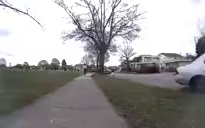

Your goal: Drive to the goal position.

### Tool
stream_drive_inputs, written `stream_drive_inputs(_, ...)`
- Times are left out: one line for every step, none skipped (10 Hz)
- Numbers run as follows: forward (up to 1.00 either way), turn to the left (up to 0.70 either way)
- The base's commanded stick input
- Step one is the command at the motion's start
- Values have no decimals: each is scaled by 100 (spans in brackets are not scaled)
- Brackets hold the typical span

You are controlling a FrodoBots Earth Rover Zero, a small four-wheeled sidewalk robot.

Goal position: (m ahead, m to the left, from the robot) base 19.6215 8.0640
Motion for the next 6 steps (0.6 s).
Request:
stream_drive_inputs(85,0)
stream_drive_inputs(85,0)
stream_drive_inputs(85,0)
stream_drive_inputs(85,0)
stream_drive_inputs(85,4)
stream_drive_inputs(85,32)
